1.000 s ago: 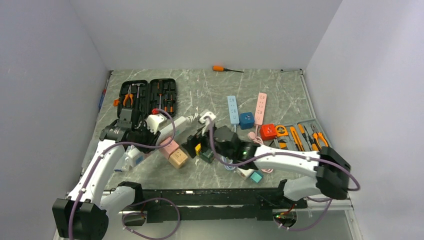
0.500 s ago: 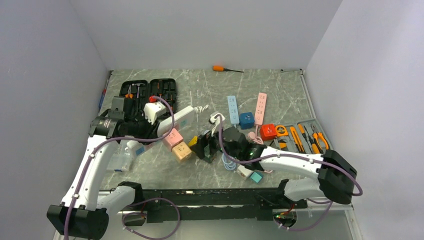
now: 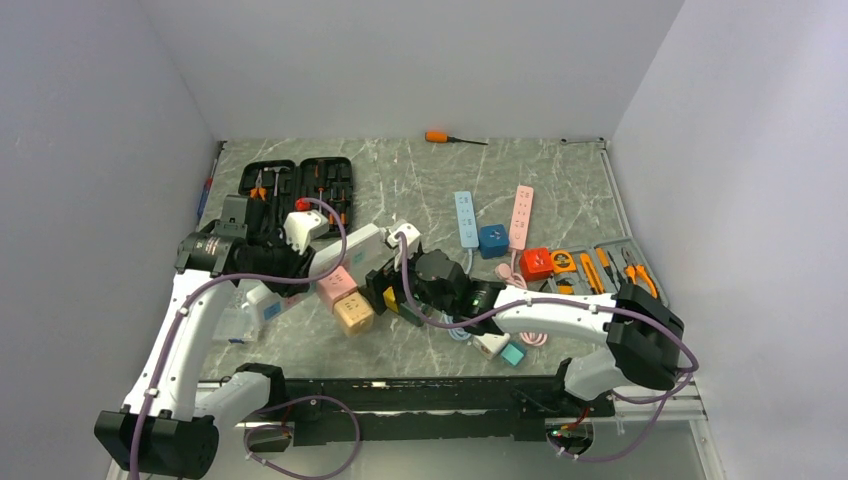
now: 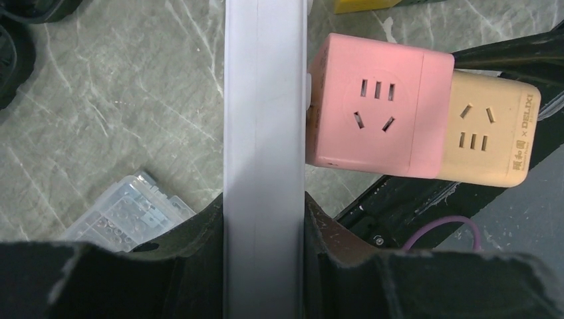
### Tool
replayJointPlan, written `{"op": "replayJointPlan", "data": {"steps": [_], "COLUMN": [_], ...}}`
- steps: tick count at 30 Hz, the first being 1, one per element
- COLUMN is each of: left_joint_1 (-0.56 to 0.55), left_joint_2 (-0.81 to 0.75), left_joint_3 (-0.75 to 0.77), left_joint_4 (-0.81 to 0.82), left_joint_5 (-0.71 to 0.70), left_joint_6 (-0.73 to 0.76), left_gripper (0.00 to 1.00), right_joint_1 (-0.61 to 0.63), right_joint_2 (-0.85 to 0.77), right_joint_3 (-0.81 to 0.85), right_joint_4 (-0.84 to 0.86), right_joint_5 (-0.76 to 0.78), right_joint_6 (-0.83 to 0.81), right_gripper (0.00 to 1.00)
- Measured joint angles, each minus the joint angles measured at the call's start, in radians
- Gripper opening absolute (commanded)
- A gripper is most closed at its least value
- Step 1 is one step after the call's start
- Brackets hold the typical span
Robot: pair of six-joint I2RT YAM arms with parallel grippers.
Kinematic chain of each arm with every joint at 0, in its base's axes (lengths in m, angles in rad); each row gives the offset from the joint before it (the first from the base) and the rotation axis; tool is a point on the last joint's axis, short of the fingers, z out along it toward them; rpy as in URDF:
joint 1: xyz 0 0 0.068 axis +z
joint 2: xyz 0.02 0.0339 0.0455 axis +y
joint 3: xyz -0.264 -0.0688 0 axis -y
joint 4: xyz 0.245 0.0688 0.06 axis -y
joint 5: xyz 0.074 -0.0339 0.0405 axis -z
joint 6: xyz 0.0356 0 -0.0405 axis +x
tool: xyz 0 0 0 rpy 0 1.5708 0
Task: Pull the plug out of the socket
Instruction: Remove the plug from the socket.
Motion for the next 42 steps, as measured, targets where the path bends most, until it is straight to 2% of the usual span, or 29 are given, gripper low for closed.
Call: {"op": "replayJointPlan", "data": {"steps": [8,12,20,37,38,40,42], "left_joint_1": [-0.003,-0.003,-0.003,-0.002,-0.002,-0.002,-0.002], "left_joint_2": [-0.006,-0.011,-0.011,-0.031,-0.031,-0.031,-0.031], "left_joint_3": [-0.031,-0.038,-0.038,-0.038,-0.038,-0.038,-0.038], "left_joint_4": [0.038,0.047,0.061,0.06,0.059,0.053,0.052], "left_joint_5": [-0.002,-0.001,0.002,-0.001,-0.002,-0.004,-0.009], "left_joint_6": [-0.008,-0.012,-0.013,-0.03,-0.03,-0.03,-0.03], "left_gripper": [0.0,0.0,0.0,0.0,0.0,0.0,0.0], "right_joint_1": [0.015,0.016,0.031,0.042,0.042,0.041,0.041], "right_joint_2": [0.003,0.008,0.12,0.287,0.294,0.31,0.322], "right_joint_3": [0.042,0.051,0.123,0.244,0.25,0.267,0.285], "right_joint_4": [0.048,0.075,0.095,0.02,0.018,0.01,-0.009], "right_joint_5": [-0.013,-0.066,-0.175,-0.137,-0.134,-0.13,-0.126], "right_joint_6": [0.012,0.034,0.066,0.04,0.038,0.035,0.028], "right_gripper": [1.0,1.0,1.0,0.99,0.98,0.88,0.74]}}
